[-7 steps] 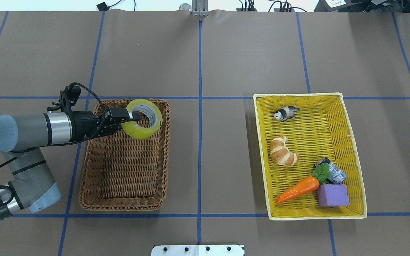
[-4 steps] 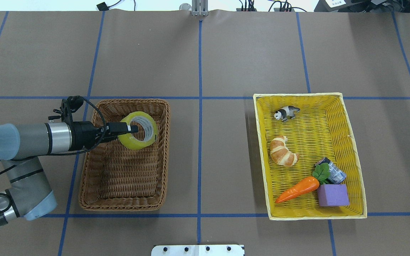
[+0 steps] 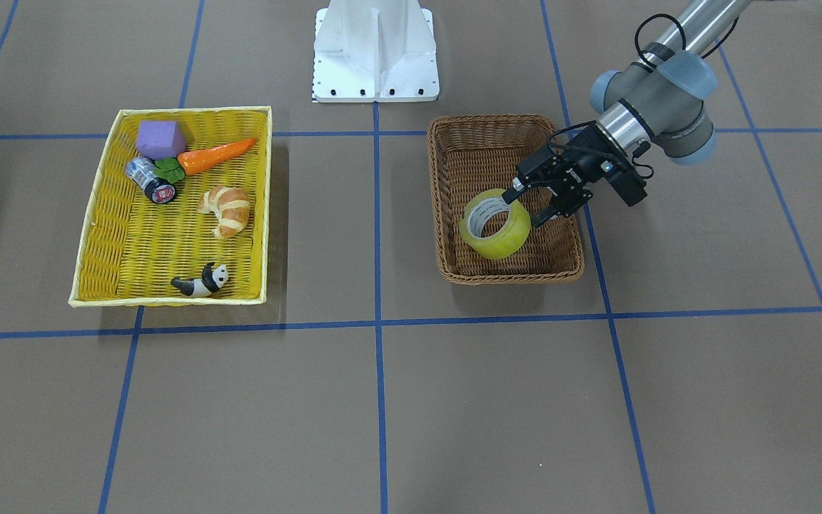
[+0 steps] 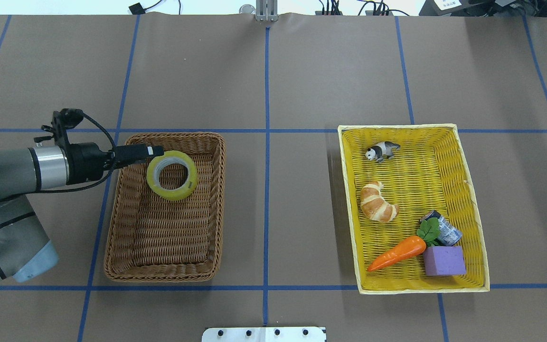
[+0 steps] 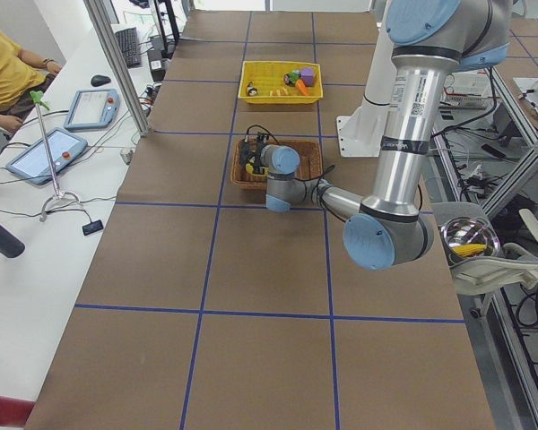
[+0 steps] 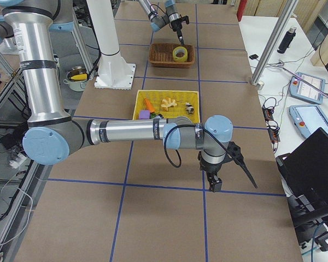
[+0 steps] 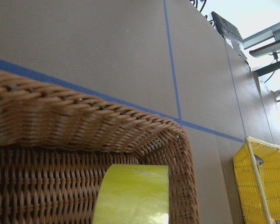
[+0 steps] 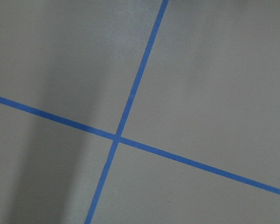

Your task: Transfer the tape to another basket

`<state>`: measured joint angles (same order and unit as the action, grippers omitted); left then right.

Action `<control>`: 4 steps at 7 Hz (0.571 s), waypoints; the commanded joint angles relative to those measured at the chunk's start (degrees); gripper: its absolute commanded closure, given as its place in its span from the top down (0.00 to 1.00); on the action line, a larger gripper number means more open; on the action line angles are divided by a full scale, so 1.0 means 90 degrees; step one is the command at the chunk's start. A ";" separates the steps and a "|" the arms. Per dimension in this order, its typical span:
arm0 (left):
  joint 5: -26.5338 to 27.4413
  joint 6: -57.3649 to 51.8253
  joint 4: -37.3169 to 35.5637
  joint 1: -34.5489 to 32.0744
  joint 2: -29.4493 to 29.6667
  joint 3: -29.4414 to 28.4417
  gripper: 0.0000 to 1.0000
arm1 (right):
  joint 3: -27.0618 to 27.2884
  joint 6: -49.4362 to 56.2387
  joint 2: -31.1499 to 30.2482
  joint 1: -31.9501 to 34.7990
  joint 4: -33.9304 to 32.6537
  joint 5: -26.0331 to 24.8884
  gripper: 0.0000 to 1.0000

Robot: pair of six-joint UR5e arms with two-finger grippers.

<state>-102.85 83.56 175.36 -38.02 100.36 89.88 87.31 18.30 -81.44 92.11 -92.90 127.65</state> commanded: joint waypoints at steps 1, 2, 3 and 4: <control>-0.0037 -0.0814 -0.0157 -0.0626 -0.0231 0.0101 0.99 | -0.0004 -0.0012 -0.0139 0.0000 0.0000 -0.0003 1.00; -0.0192 -0.1446 -0.0632 -0.0987 -0.0368 0.0130 0.99 | -0.0023 -0.0012 -0.0179 0.0000 0.0000 -0.0003 1.00; -0.0629 -0.2274 -0.1188 -0.1503 -0.0437 0.0130 0.99 | -0.0062 -0.0012 -0.0199 0.0000 0.0000 -0.0003 1.00; -0.1087 -0.3143 -0.1764 -0.2049 -0.0525 0.0130 0.99 | -0.0082 -0.0012 -0.0218 0.0000 0.0000 -0.0013 1.00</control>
<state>-108.11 64.30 165.48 -50.81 96.61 91.02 86.84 18.19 -83.14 92.11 -92.90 127.60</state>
